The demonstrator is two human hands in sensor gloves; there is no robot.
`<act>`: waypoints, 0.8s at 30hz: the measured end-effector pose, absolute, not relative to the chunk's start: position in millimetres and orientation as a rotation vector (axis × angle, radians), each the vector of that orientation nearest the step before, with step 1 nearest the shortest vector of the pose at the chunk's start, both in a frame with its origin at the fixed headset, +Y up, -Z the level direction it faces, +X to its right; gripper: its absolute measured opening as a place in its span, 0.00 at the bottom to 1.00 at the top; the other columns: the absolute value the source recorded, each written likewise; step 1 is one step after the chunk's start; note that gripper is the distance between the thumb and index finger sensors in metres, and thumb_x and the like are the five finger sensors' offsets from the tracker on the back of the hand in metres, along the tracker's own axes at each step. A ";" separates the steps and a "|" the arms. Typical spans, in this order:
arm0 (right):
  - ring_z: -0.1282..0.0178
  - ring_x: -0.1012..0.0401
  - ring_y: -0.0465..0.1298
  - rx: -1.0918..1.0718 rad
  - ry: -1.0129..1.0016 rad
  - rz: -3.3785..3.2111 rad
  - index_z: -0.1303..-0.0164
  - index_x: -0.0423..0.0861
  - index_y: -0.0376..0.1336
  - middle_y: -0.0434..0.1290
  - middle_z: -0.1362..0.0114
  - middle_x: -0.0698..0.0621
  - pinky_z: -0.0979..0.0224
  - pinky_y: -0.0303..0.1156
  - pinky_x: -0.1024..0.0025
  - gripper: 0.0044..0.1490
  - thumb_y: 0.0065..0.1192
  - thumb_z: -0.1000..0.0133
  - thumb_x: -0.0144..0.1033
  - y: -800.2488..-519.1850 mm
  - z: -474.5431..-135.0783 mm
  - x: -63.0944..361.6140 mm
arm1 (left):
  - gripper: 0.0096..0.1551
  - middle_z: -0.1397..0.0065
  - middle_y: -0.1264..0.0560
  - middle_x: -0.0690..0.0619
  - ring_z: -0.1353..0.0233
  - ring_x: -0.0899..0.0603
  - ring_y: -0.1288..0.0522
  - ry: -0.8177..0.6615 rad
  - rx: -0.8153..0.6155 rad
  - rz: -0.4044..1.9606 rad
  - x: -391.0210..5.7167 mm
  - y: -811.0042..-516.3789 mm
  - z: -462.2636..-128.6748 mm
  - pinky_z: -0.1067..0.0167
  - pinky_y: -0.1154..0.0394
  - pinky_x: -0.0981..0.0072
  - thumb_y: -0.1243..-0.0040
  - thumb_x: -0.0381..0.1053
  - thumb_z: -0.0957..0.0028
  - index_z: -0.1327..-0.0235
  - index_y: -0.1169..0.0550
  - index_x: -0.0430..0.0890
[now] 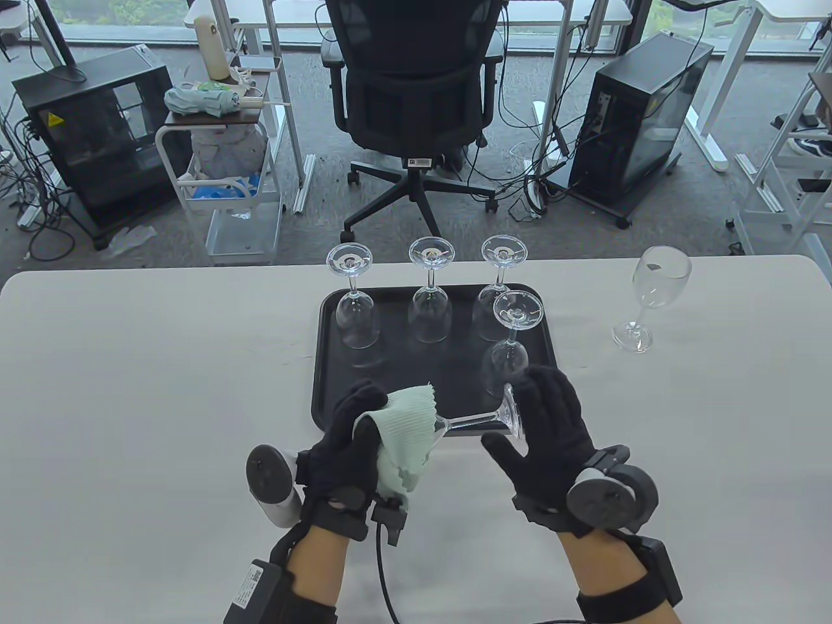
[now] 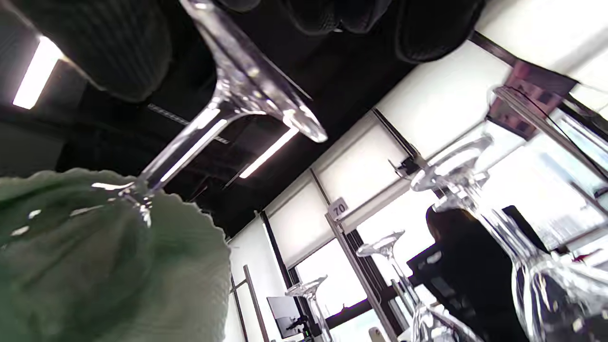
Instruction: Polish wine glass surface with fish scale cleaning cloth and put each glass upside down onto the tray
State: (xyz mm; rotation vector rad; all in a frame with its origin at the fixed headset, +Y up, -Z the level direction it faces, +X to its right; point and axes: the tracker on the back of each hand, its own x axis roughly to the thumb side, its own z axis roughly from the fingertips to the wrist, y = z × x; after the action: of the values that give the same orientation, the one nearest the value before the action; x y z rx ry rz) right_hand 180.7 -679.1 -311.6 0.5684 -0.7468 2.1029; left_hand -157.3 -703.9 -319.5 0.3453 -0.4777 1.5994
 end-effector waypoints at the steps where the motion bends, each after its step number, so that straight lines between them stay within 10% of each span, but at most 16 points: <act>1: 0.22 0.39 0.66 0.632 -0.604 1.993 0.18 0.62 0.40 0.50 0.14 0.43 0.31 0.73 0.42 0.57 0.70 0.48 0.65 -687.0 -319.1 183.9 | 0.31 0.19 0.37 0.51 0.24 0.35 0.34 -0.478 0.330 1.613 -155.9 -703.9 -319.6 0.43 0.23 0.34 0.45 0.71 0.42 0.30 0.29 0.57; 4: 0.51 0.49 0.83 0.562 -0.560 1.806 0.19 0.64 0.47 0.63 0.21 0.42 0.54 0.82 0.60 0.53 0.73 0.48 0.62 -696.7 -320.7 185.5 | 0.32 0.18 0.38 0.51 0.23 0.35 0.34 -0.514 0.281 1.609 -146.3 -704.2 -318.4 0.42 0.24 0.35 0.45 0.71 0.42 0.29 0.30 0.58; 8: 0.61 0.57 0.81 0.522 -0.410 1.848 0.21 0.62 0.46 0.66 0.30 0.41 0.63 0.81 0.68 0.50 0.63 0.46 0.72 -691.0 -327.3 189.3 | 0.34 0.18 0.39 0.51 0.23 0.36 0.35 -0.575 0.298 1.546 -135.8 -701.7 -315.6 0.43 0.23 0.37 0.45 0.74 0.44 0.28 0.31 0.59; 12: 0.59 0.51 0.80 0.475 -0.175 1.865 0.20 0.53 0.44 0.65 0.31 0.37 0.61 0.80 0.62 0.53 0.58 0.44 0.72 -702.2 -330.8 190.9 | 0.33 0.19 0.38 0.52 0.23 0.37 0.35 -0.569 0.375 1.404 -135.9 -700.3 -313.5 0.42 0.22 0.37 0.44 0.73 0.45 0.30 0.30 0.60; 19: 0.49 0.52 0.81 0.822 -0.878 2.151 0.21 0.61 0.39 0.59 0.21 0.44 0.51 0.83 0.62 0.55 0.66 0.47 0.67 -683.3 -310.8 181.4 | 0.32 0.18 0.37 0.50 0.23 0.35 0.34 -0.561 0.226 1.548 -144.7 -703.2 -319.3 0.43 0.23 0.35 0.45 0.71 0.42 0.29 0.29 0.58; 24: 0.61 0.53 0.81 0.547 -0.438 1.924 0.22 0.58 0.50 0.66 0.29 0.39 0.64 0.81 0.65 0.47 0.57 0.45 0.72 -696.5 -320.8 180.8 | 0.34 0.17 0.40 0.52 0.22 0.36 0.36 -0.618 0.336 1.421 -142.8 -695.2 -312.6 0.42 0.23 0.37 0.45 0.74 0.44 0.28 0.31 0.60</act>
State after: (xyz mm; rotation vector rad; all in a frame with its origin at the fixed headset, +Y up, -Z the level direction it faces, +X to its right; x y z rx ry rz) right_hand 180.8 -696.5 -320.8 0.5475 -0.4380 1.9243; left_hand -142.8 -695.2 -312.6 0.3363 -0.6182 1.4207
